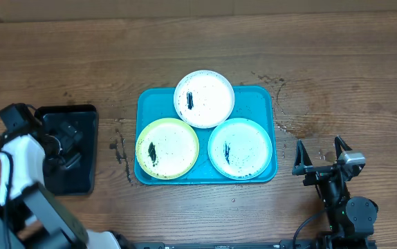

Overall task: Clean dirty plates on tray and stack at the side
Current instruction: 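Grasp the green scrub sponge in the basin with the left gripper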

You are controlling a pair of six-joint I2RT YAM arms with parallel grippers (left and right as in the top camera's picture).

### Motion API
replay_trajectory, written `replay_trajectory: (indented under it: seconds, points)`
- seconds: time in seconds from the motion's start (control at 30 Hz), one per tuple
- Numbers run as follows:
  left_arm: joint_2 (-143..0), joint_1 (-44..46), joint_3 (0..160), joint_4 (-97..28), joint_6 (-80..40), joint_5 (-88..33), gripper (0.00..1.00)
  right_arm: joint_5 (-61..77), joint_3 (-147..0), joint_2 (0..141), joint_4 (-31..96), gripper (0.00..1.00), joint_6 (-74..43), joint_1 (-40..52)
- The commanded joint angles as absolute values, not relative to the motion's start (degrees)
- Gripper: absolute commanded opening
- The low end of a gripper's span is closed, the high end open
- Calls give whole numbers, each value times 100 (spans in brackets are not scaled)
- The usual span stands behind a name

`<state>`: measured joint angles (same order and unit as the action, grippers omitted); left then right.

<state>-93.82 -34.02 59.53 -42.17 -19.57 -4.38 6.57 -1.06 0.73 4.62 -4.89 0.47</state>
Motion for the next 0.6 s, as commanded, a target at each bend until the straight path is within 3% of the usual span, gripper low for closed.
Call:
replay_trajectory:
  seconds: [0.0, 0.2, 0.57]
  points:
    - [-10191, -3452, 6855, -4797, -1629, -794, 100, 604, -47, 34, 436, 100, -462, 75]
    - [-10665, -3450, 7397, -5271, -1693, 161, 100, 604, -47, 34, 436, 100, -462, 75]
    - [-11273, -3444, 7328, -5415, -1667, 145, 90, 604, -47, 34, 436, 100, -464, 75]
